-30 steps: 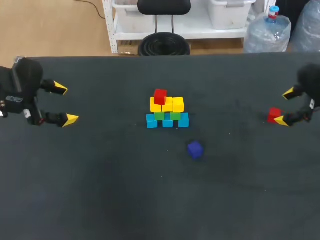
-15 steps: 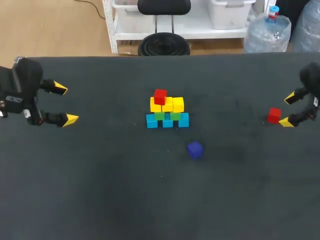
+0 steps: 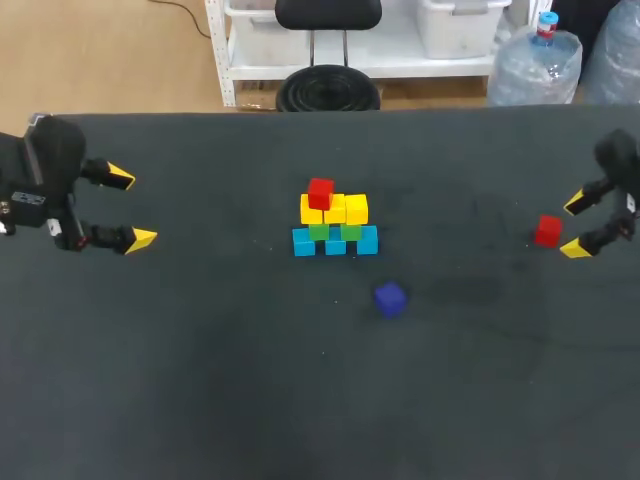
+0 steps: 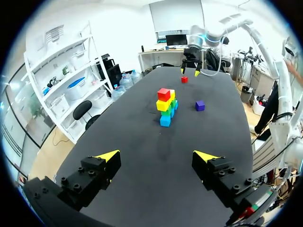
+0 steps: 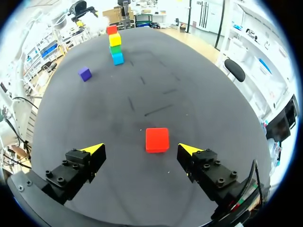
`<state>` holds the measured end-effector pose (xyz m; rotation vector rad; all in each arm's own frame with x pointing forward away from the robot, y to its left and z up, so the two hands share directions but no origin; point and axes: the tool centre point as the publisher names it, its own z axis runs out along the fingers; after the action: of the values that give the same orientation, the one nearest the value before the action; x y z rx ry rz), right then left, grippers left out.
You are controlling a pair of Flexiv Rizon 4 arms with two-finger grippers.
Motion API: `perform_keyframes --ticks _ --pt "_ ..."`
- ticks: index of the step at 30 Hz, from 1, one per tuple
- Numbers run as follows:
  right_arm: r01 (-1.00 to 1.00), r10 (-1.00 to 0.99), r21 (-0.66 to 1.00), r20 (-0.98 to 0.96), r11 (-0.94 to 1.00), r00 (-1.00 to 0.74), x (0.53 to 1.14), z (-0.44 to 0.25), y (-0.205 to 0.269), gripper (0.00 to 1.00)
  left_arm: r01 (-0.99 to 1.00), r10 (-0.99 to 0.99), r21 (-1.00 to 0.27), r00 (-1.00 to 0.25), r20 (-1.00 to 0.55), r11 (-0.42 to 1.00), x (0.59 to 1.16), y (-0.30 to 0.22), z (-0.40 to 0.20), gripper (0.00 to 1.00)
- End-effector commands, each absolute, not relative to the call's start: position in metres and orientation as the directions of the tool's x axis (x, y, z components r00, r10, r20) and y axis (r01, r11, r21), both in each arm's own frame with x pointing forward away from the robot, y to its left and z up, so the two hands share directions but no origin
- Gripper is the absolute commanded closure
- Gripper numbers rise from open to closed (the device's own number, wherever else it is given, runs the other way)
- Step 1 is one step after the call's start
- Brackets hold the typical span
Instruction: Place the blue cubes, place green cubes on the blue cubes, place the yellow cubes on the green cubes, then place the red cubes on the yellow cubes, and place purple cube on the red cubes.
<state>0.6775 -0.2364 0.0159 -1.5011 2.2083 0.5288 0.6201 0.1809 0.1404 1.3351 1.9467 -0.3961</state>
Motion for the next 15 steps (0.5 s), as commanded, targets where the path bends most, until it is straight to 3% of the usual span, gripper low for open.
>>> perform_keyframes --ticks 1,9,13,15 --pt "-0.937 -0.777 0.086 -0.537 0.338 -0.329 0.684 0.010 -0.236 0.00 0.898 0.671 0.149 -0.190 -0.717 0.413 0.620 0.182 0.139 0.00" --pt "-0.940 -0.781 0.084 -0.536 0.329 -0.322 0.691 0.006 -0.235 0.00 0.898 0.671 0.149 -0.190 -0.717 0.413 0.620 0.182 0.139 0.00" --pt "-0.942 -0.782 0.084 -0.536 0.325 -0.318 0.694 0.004 -0.234 0.27 0.898 0.671 0.149 -0.190 -0.717 0.413 0.620 0.182 0.139 0.00" --pt "-0.943 -0.784 0.084 -0.534 0.322 -0.316 0.696 0.001 -0.234 0.27 0.898 0.671 0.149 -0.190 -0.717 0.413 0.620 0.182 0.139 0.00"
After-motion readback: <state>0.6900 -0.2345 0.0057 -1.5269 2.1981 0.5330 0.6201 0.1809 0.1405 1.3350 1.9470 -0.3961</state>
